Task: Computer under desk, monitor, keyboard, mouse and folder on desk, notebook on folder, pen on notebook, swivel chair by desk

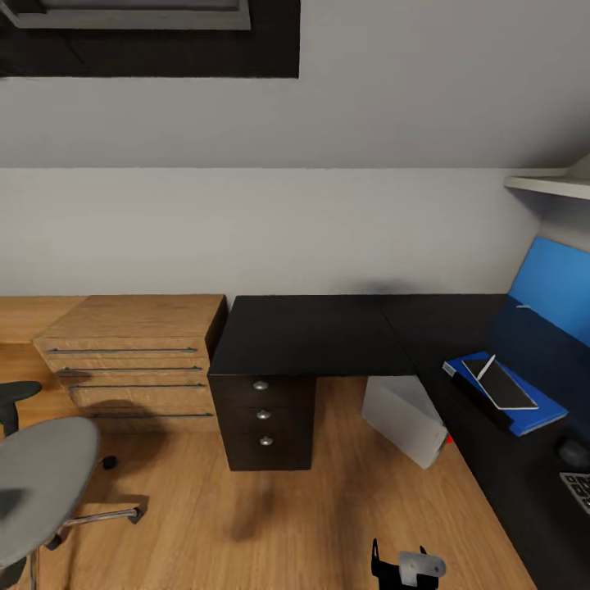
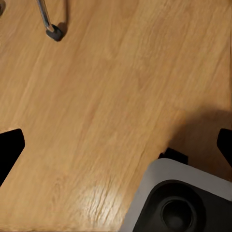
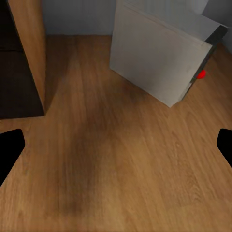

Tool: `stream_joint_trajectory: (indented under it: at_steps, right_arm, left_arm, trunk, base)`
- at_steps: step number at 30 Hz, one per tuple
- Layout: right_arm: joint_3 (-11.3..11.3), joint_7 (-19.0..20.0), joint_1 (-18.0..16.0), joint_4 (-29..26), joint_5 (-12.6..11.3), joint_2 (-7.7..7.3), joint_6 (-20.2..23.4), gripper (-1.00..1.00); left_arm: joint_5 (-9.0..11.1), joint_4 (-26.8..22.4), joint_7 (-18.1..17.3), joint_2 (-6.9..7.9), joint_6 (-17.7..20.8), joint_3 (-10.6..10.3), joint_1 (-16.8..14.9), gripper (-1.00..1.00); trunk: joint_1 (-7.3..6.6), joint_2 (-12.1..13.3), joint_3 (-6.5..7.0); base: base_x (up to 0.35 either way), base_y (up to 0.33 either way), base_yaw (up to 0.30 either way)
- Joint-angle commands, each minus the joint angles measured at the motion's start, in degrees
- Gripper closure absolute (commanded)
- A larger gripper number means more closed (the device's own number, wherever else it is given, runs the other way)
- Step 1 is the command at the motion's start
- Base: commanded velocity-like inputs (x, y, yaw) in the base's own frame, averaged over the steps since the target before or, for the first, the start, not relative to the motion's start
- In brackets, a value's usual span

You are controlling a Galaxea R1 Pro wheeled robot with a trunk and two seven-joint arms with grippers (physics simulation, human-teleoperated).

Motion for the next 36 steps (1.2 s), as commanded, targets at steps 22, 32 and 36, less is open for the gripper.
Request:
stream_joint_trajectory:
  at_steps: [22, 32, 36]
  right_arm:
    - [-0.21, -3.05, -0.02, 1.65, -0.29, -0.43, -6.01, -1.00]
    - [-0.09, -3.43, -0.02, 2.64, -0.54, -1.20, -7.19, -1.00]
    - [-0.10, -3.43, -0.02, 3.18, -1.59, -1.48, -7.32, -1.00]
  left_arm:
    - [0.08, 0.02, -0.16, -0.14, -0.70, 0.24, -0.03, -1.00]
    - [0.03, 0.31, -0.18, -0.36, -0.79, 0.15, -0.03, -1.00]
    - [0.00, 0.36, -0.19, -0.39, -0.81, 0.06, -0.03, -1.00]
  trunk:
    - [-0.02, -0.03, 1.58]
    - [-0.02, -0.03, 2.32]
    - [-0.02, -0.03, 2.52]
  base:
    - [-0.051, -0.058, 0.194]
    - [0.000, 0.000, 0.195]
    - [0.000, 0.000, 0.229]
